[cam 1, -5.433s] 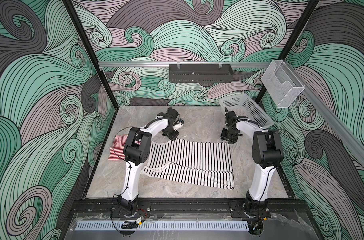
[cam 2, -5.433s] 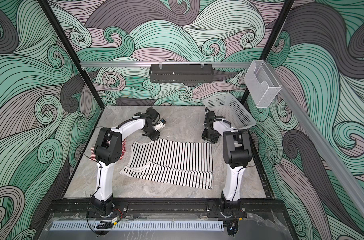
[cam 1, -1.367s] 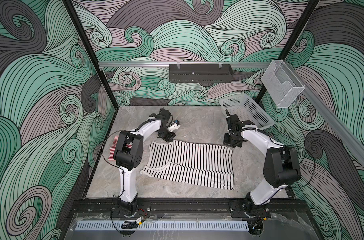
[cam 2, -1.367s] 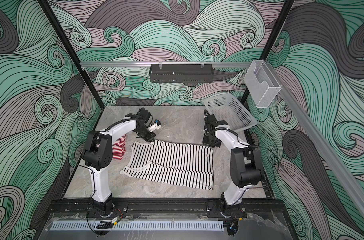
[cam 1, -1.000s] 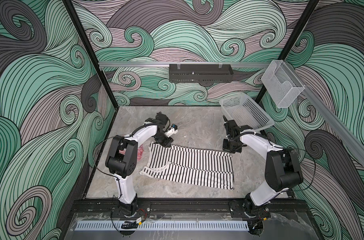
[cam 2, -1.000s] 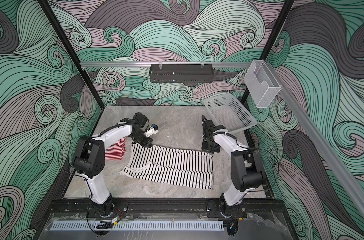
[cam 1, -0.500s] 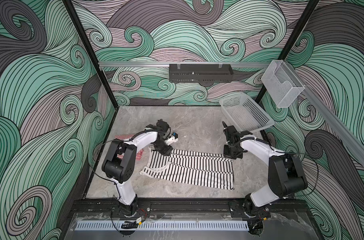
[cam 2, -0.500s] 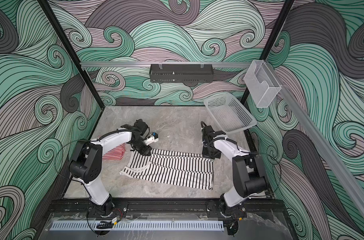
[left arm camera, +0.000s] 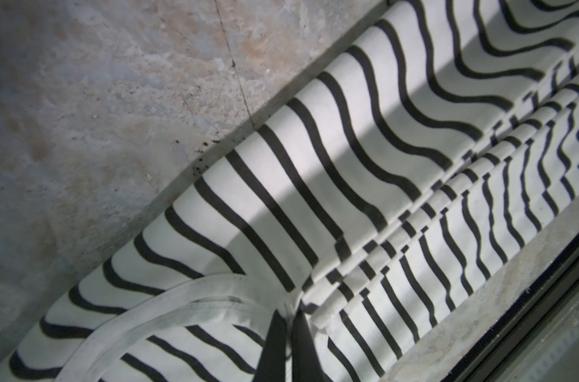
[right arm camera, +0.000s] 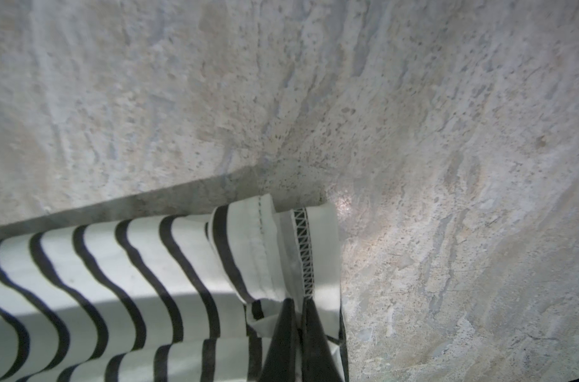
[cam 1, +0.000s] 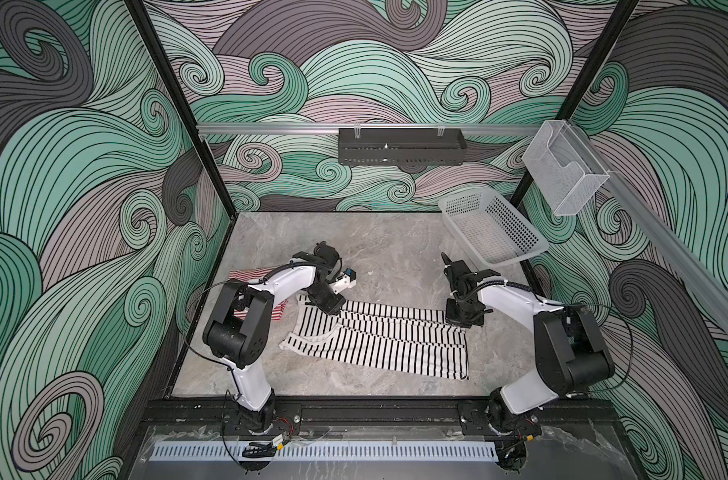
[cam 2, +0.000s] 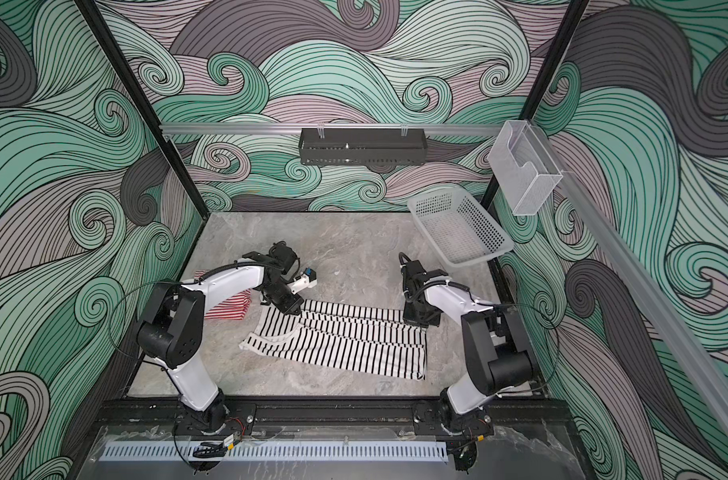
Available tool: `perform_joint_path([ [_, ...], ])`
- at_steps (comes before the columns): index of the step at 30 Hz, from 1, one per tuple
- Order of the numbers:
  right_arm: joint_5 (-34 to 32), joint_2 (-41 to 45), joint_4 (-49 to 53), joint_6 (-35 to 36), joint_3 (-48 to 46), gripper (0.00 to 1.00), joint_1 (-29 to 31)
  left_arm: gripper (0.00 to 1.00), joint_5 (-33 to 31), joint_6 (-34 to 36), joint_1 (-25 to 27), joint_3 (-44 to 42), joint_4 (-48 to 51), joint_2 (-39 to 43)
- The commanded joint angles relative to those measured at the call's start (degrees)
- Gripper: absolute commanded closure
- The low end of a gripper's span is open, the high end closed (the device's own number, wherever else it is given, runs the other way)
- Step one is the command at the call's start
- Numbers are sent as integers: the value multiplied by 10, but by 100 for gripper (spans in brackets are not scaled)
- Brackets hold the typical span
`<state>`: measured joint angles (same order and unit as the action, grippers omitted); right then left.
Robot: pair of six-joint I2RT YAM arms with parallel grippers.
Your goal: Fold and stack the tank tops
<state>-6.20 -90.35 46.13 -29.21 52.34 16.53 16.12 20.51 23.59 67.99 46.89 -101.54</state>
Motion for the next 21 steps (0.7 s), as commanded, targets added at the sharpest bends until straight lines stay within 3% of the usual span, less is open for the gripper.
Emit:
perform_joint_path([
  [1,-13,4,2,-11,-11,100,2,97,-10,29,11,-13,26,-8],
  [8,4,21,1,-18,-19,83,2,78,-28,48,42,-44,47,17],
  [13,25,66,17,-32,-18,71,4,74,-66,33,41,-40,44,55],
  [17,48,101,9,-48,-23,73,9,73,-58,35,41,-12,64,72],
  [21,62,73,-19,-48,-29,86,9,74,-14,31,46,17,63,42],
])
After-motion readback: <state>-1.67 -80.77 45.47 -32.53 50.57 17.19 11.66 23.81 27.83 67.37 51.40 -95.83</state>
